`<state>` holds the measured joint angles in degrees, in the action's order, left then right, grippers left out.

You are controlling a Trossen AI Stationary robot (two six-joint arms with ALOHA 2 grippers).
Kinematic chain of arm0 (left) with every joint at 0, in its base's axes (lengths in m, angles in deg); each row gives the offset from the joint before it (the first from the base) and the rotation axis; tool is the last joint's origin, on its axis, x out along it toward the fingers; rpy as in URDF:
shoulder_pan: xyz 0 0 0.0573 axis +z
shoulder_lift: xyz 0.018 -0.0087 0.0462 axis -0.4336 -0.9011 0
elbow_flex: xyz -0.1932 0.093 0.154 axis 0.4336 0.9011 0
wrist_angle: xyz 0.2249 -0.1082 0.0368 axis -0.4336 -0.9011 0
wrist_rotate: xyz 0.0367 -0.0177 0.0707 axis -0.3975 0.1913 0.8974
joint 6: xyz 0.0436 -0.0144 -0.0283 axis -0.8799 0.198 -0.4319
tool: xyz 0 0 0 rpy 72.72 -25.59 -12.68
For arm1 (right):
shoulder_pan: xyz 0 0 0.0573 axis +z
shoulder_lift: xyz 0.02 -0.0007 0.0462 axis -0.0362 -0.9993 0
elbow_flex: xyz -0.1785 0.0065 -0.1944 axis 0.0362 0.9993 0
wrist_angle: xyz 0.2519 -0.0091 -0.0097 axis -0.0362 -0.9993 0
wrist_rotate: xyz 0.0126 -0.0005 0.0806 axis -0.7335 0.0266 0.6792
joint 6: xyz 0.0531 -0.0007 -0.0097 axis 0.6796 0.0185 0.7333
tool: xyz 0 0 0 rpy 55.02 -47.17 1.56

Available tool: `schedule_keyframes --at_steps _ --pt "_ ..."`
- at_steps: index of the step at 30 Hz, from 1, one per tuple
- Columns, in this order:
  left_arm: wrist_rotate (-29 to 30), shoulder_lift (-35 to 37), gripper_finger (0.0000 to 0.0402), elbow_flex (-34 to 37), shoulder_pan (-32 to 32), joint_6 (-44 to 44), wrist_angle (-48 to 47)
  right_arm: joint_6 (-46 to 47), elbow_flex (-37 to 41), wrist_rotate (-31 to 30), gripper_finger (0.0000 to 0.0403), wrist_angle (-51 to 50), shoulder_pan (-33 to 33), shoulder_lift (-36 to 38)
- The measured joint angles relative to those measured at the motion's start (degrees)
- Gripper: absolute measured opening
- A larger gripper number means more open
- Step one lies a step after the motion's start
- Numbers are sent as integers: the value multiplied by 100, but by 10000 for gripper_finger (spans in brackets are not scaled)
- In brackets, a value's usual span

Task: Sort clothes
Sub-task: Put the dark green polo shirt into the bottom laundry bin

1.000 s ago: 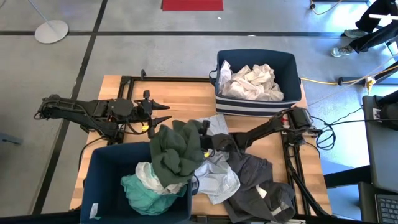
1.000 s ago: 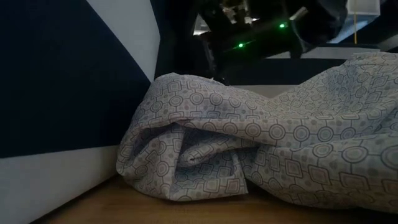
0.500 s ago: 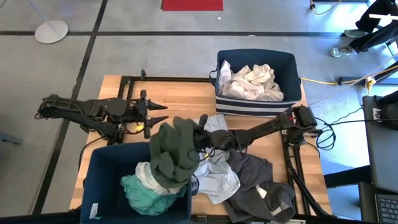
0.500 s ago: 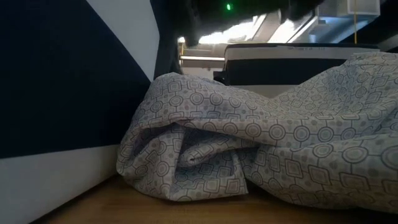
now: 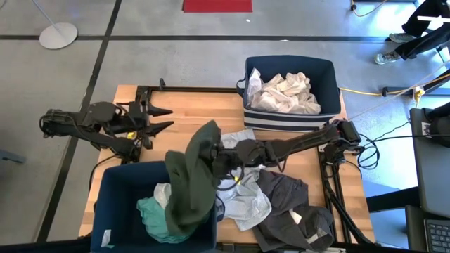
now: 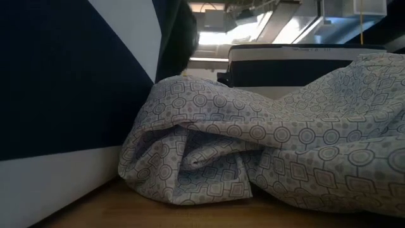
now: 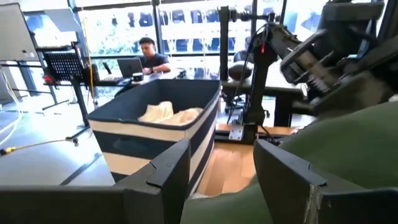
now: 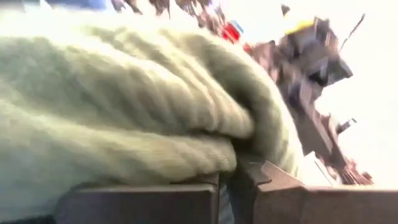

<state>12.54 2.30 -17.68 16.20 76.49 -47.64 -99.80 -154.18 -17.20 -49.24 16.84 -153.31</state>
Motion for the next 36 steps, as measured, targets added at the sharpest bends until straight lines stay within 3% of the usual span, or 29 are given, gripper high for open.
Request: schedule_keyframes --at_steps 12,20,24,29,32,36 --pt "0 141 166 0 15 -57 -132 449 -1004 2187 18 -31 66 -130" --pt "0 139 166 0 15 -63 -147 1646 -1695 4066 19 -49 92 -734" --pt "0 139 166 0 15 -59 -219 2049 -1746 3944 19 -195 151 -929" --pt "2 139 166 2 15 7 -366 2144 -1746 3015 26 -1398 139 -1105" --pt "2 139 166 2 15 26 -391 2373 -1744 2387 60 -2061 133 -1154" --pt "2 133 166 2 15 7 -392 2530 -1748 1883 137 -2516 142 -1144"
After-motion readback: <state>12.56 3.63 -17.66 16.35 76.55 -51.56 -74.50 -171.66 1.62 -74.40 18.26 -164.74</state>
